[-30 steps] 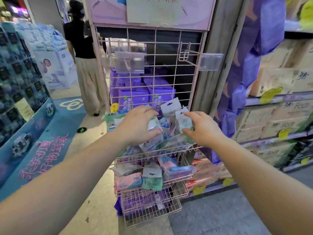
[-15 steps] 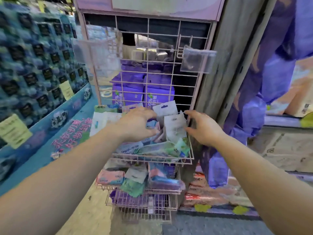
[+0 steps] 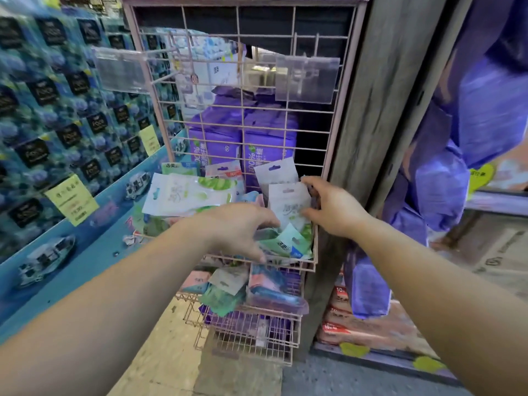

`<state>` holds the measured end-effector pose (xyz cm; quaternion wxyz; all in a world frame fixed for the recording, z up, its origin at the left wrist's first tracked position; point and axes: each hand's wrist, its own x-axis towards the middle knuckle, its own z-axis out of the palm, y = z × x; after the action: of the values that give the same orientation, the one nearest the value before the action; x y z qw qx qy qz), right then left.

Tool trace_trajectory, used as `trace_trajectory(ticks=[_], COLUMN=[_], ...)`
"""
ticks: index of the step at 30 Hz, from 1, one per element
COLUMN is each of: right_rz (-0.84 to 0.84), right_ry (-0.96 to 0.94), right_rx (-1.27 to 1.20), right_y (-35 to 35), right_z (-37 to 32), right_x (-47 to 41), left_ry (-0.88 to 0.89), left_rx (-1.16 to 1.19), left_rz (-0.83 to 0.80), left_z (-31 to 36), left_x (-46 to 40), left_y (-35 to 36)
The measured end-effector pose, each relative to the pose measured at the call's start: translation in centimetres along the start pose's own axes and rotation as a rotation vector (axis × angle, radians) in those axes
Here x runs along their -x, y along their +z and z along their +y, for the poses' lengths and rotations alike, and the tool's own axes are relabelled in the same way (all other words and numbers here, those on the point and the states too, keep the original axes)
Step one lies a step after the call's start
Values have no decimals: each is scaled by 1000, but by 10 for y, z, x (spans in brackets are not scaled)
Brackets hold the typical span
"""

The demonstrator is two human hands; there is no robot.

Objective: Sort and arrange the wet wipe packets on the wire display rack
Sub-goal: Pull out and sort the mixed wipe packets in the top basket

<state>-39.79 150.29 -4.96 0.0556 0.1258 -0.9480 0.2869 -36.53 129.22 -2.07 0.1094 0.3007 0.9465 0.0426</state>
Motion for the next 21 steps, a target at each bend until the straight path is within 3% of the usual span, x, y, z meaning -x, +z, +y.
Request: trace_trajectory(ticks=[4,10,13,16,19,21], right_rz=[16,-5,96,81,-74,-163], right_ry=[23,12,103,200,196,167], right_rx=[-70,13,-161,-294,-408,-284], right_y=[7,6,4,5,4,-3], right_z=[-4,-7,4,10,14,14], right_x=[-6,-10,-11,-9,-4,-3], left_ry=[4,-4,-93,-146,-149,-202], left_rx=[-18,-30,280,603,514,322], left_rz=[62,216,381,473,377,324], left_z=[-8,-18,-20,-20,-22,-26], left_x=[-3,-4,-6,-10,-9,-6], left_y=[14,7,-4,-9,-9,-11])
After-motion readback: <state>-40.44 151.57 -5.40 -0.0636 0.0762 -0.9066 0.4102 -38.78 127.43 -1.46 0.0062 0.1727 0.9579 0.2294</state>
